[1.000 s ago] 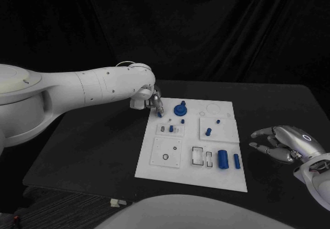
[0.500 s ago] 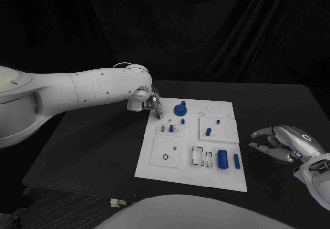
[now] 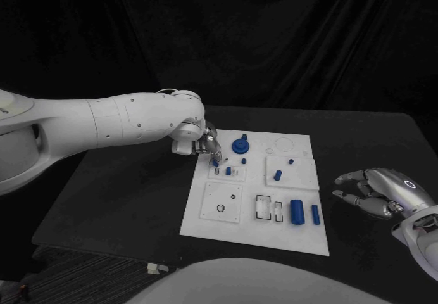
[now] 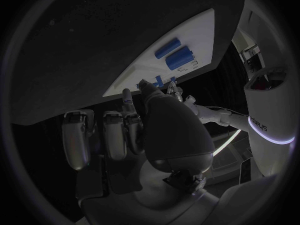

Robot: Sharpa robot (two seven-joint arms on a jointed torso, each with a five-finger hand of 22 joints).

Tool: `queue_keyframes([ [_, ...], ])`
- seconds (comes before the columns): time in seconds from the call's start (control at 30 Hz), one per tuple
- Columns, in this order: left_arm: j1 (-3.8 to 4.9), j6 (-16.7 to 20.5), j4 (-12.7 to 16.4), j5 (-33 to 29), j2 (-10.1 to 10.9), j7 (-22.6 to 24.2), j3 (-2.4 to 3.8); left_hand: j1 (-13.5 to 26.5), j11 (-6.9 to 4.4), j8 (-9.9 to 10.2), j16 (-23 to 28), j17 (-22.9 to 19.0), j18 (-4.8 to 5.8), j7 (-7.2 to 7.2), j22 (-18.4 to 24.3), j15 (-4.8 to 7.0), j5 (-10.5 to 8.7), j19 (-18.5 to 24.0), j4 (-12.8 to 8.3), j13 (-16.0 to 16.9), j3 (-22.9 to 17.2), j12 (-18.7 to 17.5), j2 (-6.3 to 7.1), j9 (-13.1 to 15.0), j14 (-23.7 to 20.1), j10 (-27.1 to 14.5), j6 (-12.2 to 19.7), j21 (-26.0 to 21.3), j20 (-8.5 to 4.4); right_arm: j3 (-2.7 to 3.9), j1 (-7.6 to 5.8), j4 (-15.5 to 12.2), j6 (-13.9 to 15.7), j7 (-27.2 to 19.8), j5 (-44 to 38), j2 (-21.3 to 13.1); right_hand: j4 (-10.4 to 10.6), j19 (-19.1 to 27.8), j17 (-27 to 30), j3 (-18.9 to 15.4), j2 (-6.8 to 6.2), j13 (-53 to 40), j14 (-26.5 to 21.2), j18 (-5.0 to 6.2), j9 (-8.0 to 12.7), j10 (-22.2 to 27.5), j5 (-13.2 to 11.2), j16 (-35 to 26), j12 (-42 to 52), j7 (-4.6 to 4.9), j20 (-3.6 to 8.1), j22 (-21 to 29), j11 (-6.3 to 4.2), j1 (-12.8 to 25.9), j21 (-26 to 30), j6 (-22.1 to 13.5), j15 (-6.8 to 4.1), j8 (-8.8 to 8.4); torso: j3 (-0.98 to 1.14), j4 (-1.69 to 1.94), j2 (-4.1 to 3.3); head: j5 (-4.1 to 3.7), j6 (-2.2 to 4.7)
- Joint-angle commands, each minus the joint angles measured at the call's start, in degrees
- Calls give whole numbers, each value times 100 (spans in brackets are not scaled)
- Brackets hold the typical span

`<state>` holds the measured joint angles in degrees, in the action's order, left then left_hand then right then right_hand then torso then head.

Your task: Assemble the parts on the task board

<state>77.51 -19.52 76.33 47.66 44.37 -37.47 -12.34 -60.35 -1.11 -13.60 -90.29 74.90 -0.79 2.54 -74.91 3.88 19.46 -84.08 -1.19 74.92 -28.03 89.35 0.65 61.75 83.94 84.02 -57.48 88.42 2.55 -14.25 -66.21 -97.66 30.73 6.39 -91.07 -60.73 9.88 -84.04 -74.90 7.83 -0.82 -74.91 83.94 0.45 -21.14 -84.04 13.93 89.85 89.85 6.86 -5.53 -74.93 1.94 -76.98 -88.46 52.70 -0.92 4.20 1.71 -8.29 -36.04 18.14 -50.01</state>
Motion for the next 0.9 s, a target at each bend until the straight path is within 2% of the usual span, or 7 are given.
queue_keyframes([
  [0.03,13,422,125,99,25,-58,4,19,-39,-10,29,1510,37,-16,-1453,34,-22,-505,-91,1460,-126,-12,-60,6,606,543,-19,-9,-33,2,15,-33,46,57,-15,-28,9,-436,-1510,20,-6,-1509,606,15,6,-596,21,15,15,-10,34,-1429,-7,-44,34,48,-34,3,-5,-9,-3,6,1],
  [0.23,-1,498,222,197,20,-77,3,30,-41,-16,29,1510,36,-19,-1453,35,-48,-503,-74,1459,-115,-14,-73,12,606,542,-27,-11,-34,2,15,-46,46,58,-15,-44,9,-434,-1510,20,-9,-1509,606,16,7,-596,22,15,15,-9,34,-1428,-7,-45,37,48,-34,2,-4,3,-2,2,1],
  [0.9,-105,400,429,639,88,-114,1,35,-42,-15,29,1510,31,-20,-1446,36,-65,-492,-61,1446,-112,-35,-87,15,606,527,-25,-32,-34,2,15,-44,38,57,-15,-45,12,-432,-1510,18,-14,-1509,606,16,8,-596,21,15,15,-7,35,-1427,-6,-42,39,50,-34,0,-7,-5,12,31,1],
])
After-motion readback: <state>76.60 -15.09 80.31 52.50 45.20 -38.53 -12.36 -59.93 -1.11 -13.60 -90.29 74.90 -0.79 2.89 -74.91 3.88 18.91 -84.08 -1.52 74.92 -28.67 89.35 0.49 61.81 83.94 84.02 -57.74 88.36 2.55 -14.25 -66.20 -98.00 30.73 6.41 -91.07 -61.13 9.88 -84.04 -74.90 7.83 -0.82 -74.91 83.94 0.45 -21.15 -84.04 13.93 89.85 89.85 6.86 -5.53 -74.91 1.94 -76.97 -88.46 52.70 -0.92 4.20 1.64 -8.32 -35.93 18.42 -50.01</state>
